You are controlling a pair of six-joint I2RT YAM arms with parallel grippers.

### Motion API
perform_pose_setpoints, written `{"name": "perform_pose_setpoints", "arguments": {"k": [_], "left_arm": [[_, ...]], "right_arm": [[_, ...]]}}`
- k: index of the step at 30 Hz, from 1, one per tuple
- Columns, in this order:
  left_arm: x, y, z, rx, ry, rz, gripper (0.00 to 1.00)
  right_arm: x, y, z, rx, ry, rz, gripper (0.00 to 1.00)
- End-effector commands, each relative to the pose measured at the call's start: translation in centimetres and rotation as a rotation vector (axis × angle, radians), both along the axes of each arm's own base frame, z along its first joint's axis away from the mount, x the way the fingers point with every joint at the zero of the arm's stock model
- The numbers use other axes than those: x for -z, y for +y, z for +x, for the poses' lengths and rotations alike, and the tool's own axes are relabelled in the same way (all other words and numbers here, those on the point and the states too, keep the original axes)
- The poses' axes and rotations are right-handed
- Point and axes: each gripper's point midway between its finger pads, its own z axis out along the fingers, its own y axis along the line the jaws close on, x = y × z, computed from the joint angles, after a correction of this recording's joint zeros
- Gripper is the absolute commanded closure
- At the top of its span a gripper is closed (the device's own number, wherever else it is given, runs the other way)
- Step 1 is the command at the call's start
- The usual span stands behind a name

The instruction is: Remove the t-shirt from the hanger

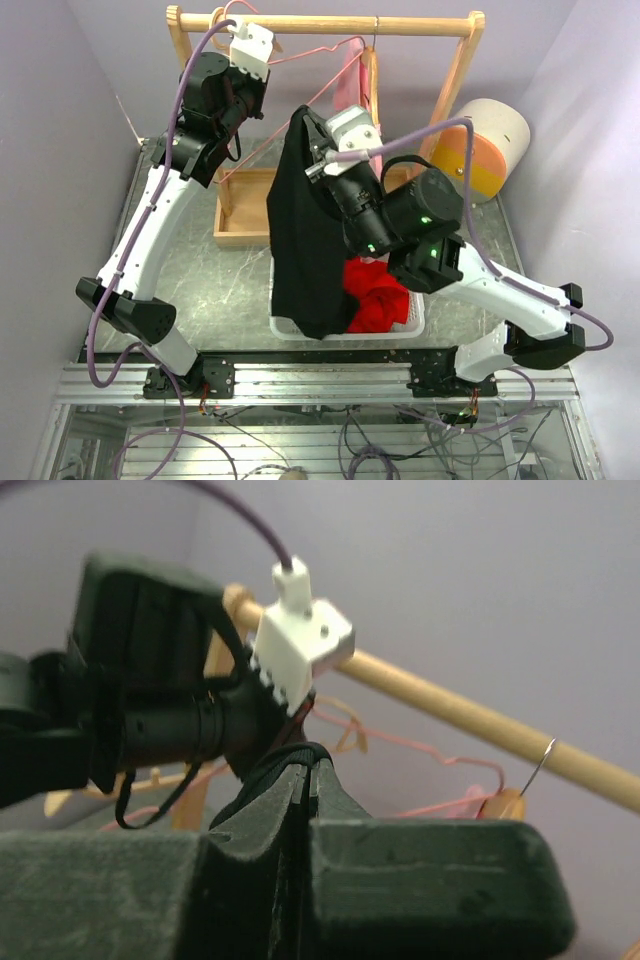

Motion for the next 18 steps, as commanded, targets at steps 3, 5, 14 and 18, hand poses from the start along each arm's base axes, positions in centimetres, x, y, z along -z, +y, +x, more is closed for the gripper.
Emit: {"name": "perform_pose_setpoints", "arguments": {"k": [3, 5, 14, 18], "left_arm": [[-1.4, -0.3, -0.1, 0.021, -0.031, -0.024, 0.93], [-1.3, -0.3, -0.1, 0.022, -0.027, -0.022, 0.93], [-0.9, -0.2, -0.3, 0.026, 0.001, 0.001, 0.93], [-1.0, -0.4, -0.4, 0.039, 0.007, 0.004, 0.93]], "right_arm": [[4.2, 1.5, 3.0, -0.14, 0.173, 0.064, 1.0], [5.7, 1.4, 3.3, -0.157, 0.206, 0.07, 1.0], [12.5, -2.1, 0.4, -0.267, 0.409, 0.177, 1.0], [16.5, -3.0, -0.4, -0.267, 0.518, 0.154, 1.0]]}}
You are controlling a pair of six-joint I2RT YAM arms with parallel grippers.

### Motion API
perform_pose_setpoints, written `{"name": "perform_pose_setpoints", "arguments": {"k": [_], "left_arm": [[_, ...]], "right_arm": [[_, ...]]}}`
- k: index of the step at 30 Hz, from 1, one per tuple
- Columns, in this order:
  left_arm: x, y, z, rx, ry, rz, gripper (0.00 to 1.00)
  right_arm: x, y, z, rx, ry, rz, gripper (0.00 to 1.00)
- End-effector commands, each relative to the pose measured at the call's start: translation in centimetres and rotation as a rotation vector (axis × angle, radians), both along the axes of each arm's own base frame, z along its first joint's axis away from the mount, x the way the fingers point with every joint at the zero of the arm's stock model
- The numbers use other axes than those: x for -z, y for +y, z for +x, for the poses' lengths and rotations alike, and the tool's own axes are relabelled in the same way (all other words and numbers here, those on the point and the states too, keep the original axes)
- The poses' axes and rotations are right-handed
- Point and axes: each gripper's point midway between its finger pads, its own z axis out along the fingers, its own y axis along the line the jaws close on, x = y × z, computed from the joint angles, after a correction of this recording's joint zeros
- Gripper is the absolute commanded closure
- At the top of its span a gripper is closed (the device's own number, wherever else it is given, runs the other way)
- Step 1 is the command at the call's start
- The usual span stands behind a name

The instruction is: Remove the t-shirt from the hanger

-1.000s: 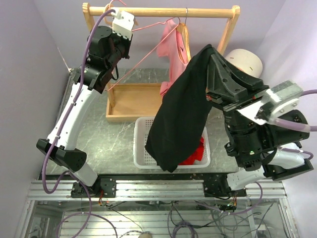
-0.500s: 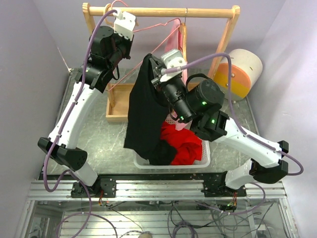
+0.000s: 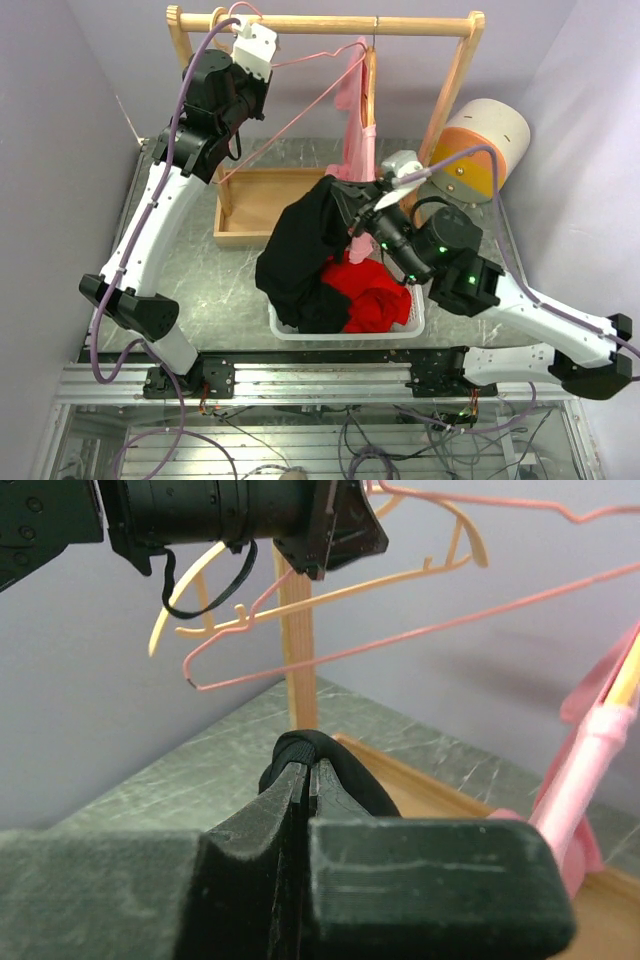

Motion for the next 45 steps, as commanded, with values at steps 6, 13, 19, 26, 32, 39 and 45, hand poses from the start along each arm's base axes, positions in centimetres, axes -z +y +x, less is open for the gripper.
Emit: {"name": "perform_pose_setpoints", "arguments": {"k": [6, 13, 19, 26, 32, 39, 45], "left_arm": [[-2.5, -0.4, -1.1, 0.059, -0.036, -0.005, 0.93], [-3.0, -1.5, -1.9, 0.136, -0.041, -0.002, 0.93], [-3.1, -1.6, -1.7, 0.14, -0.034, 0.011, 0.93], [-3.4, -1.0, -0.7, 0.088, -0.033, 0.031, 0.93], [-2.9, -0.2, 1.3, -0.005, -0.034, 0.026, 0.93], [-1.4, 0.0, 3.1, -0.058, -0.012, 0.049, 0.93], [1.5, 1.2, 4.5, -0.147, 0.032, 0.103, 0.93]], "right_arm": [[9.9, -3.0, -1.4, 0.028, 0.27, 0.004, 1.0], [16.1, -8.2, -2.7, 0.13, 0.433, 0.063, 1.0], [21.0, -10.8, -3.2, 0.243, 0.562, -0.006, 1.0], [27.8, -10.6, -3.4, 0.334, 0.693, -0.151, 0.96], [28.5, -9.3, -3.4, 0.294, 0.696, -0.171, 0.55], [27.4, -8.7, -4.1, 0.215, 0.698, -0.116, 0.03], [24.7, -8.2, -4.6, 0.144, 0.661, -0.072, 0.0]]}}
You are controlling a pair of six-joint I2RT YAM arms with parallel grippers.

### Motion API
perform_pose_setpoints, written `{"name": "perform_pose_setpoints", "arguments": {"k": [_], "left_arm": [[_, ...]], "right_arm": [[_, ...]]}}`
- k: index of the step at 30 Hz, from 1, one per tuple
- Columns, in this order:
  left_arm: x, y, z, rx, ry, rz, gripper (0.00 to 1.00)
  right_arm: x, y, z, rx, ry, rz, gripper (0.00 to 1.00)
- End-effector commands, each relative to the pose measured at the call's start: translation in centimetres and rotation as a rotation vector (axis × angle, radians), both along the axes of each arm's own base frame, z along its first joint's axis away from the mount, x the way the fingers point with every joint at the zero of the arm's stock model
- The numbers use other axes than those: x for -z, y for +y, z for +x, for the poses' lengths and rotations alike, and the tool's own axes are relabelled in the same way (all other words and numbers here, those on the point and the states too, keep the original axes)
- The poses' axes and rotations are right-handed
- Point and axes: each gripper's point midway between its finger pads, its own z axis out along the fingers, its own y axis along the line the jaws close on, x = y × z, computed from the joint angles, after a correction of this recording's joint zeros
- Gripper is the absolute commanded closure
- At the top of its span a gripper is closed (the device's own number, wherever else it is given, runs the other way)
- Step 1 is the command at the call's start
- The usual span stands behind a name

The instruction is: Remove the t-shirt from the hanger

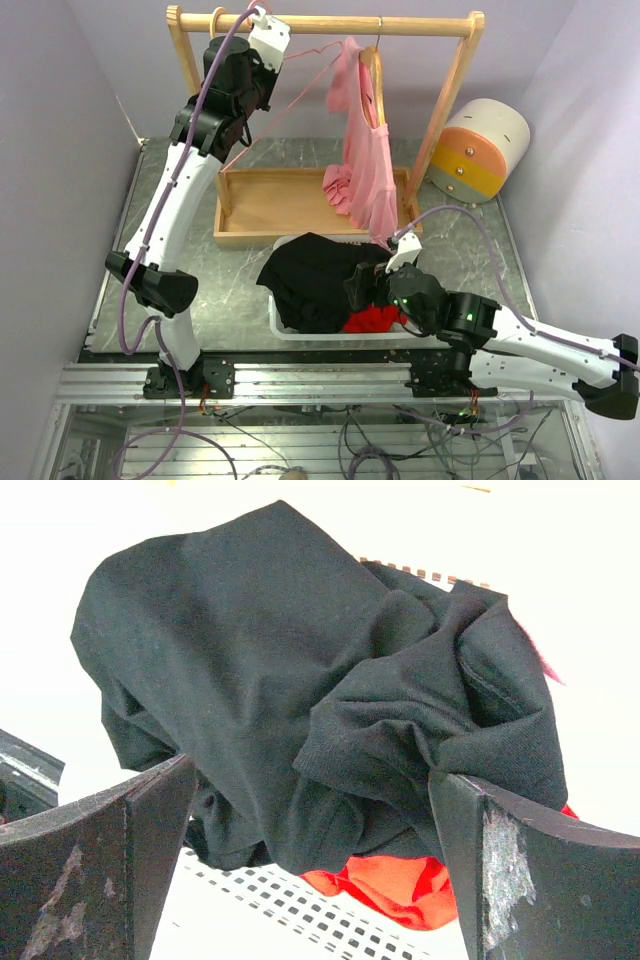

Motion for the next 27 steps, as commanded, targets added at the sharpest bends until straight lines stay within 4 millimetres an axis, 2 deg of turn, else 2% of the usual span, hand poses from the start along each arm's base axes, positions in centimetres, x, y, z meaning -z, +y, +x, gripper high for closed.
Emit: {"name": "perform_pose_setpoints", "arguments": {"k": [1, 4, 7, 9, 12, 13, 16, 19, 25, 27], "left_arm": [[0.7, 1.5, 1.1, -0.096, -0.013, 0.032, 0.93], [1.7, 1.9, 1.0, -0.118, 0.011, 0.043, 0.86], [1.9, 2.5, 0.4, -0.133, 0.014, 0.036, 0.73], [1.5, 2.5, -0.4, -0.122, 0.01, 0.018, 0.57], [0.6, 2.2, -1.9, -0.095, -0.002, -0.004, 0.38], [0.1, 2.0, -2.4, -0.088, -0.012, -0.01, 0.27], [-1.1, 1.5, -4.1, -0.07, -0.039, -0.015, 0.23], [-2.1, 0.8, -6.2, -0.054, -0.059, -0.005, 0.21], [-4.8, -2.0, -11.6, 0.017, -0.136, -0.014, 0.19], [-6.2, -3.7, -13.4, 0.078, -0.174, -0.045, 0.25]], "right_arm": [[-2.9, 0.7, -0.3, -0.052, -0.046, 0.072, 0.0], [-4.0, 0.7, -0.3, -0.066, -0.068, 0.082, 0.0], [-4.8, 0.4, -0.1, -0.058, -0.083, 0.072, 0.0], [-5.2, 0.2, 0.1, -0.046, -0.094, 0.064, 0.0], [-5.3, 0.2, 0.4, -0.037, -0.101, 0.042, 0.0], [-5.2, 0.2, 0.5, -0.033, -0.103, 0.033, 0.0], [-5.3, 0.1, 0.7, -0.023, -0.101, 0.006, 0.0], [-6.4, -0.2, 0.7, -0.02, -0.111, 0.001, 0.0], [-10.1, -2.5, 0.9, 0.035, -0.196, 0.075, 0.0], [-11.3, -3.6, 0.9, 0.068, -0.223, 0.107, 0.0]]}}
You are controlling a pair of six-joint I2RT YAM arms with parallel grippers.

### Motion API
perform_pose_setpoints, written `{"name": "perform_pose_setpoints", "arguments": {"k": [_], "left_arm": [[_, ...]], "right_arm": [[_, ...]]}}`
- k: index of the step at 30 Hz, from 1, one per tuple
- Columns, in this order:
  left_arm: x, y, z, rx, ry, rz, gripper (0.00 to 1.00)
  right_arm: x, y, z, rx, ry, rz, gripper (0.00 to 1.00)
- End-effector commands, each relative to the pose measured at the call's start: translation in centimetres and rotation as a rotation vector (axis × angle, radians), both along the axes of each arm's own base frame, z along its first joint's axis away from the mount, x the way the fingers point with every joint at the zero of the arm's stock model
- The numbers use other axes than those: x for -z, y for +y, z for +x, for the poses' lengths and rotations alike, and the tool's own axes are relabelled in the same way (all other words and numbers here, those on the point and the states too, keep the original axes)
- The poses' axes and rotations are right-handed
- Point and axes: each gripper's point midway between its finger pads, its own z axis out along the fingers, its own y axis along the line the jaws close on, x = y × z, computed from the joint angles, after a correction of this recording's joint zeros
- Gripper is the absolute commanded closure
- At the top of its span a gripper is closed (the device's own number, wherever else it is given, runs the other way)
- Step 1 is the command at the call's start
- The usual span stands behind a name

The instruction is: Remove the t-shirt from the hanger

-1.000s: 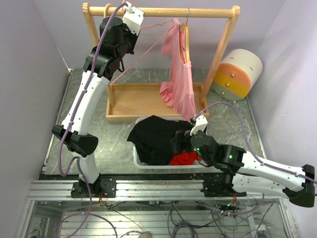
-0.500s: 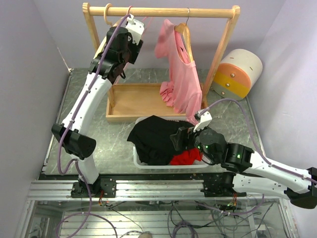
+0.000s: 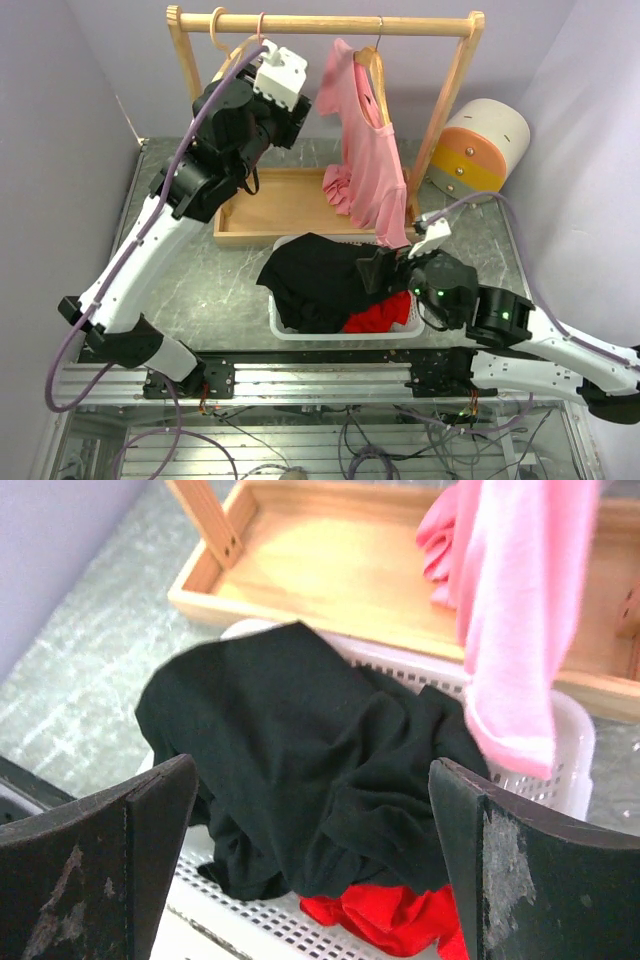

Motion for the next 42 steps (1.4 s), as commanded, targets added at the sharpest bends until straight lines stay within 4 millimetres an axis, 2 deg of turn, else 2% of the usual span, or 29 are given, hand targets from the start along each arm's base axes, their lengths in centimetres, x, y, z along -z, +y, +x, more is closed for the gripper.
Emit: {"name": "perform_pose_setpoints", "arguments": {"k": [1, 3, 6, 9, 13, 18, 21, 29, 34, 42], "left_arm": [[-3.4, -2.8, -3.7, 0.089, -0.105, -0.056, 0.28], [-4.2, -6.1, -5.6, 0.209, -0.117, -0.071, 0.29], [-4.8, -10.0, -7.1, 0.294, -0.133, -0.061, 0.3], [-4.6, -13.3, -7.2, 0.304, -0.152, -0.059, 0.26], [-4.6, -16.2, -5.8, 0.291, -0.168, -0.127, 0.22], [-5.8, -17.3, -4.7, 0.258, -0.208, -0.277, 0.17], [-6.4, -18.2, -4.5, 0.271, -0.23, -0.348, 0.16], [-5.6, -19.8, -1.7, 0.19, -0.253, -0.373, 0.13], [-4.6, -19.3, 1.7, 0.172, -0.216, -0.395, 0.12], [-3.9, -18.2, 4.7, 0.155, -0.213, -0.422, 0.11]], "right_arm": [[-4.1, -3.1, 0.3, 0.087, -0.087, 0.085, 0.0], [-5.4, -4.1, 0.2, 0.106, -0.107, 0.117, 0.0], [-7.2, -5.4, -0.1, 0.118, -0.139, 0.158, 0.0], [-7.9, -6.4, 0.0, 0.148, -0.163, 0.153, 0.0], [-7.9, -7.0, 0.6, 0.19, -0.189, 0.108, 0.0], [-8.2, -7.7, 0.9, 0.221, -0.214, 0.09, 0.0], [-7.5, -7.9, 0.9, 0.224, -0.209, 0.078, 0.03], [-5.9, -7.8, 0.1, 0.186, -0.166, 0.104, 0.11], [-5.4, -7.4, 0.0, 0.172, -0.158, 0.12, 0.12], [-4.9, -6.1, 0.3, 0.149, -0.154, 0.093, 0.12]]}}
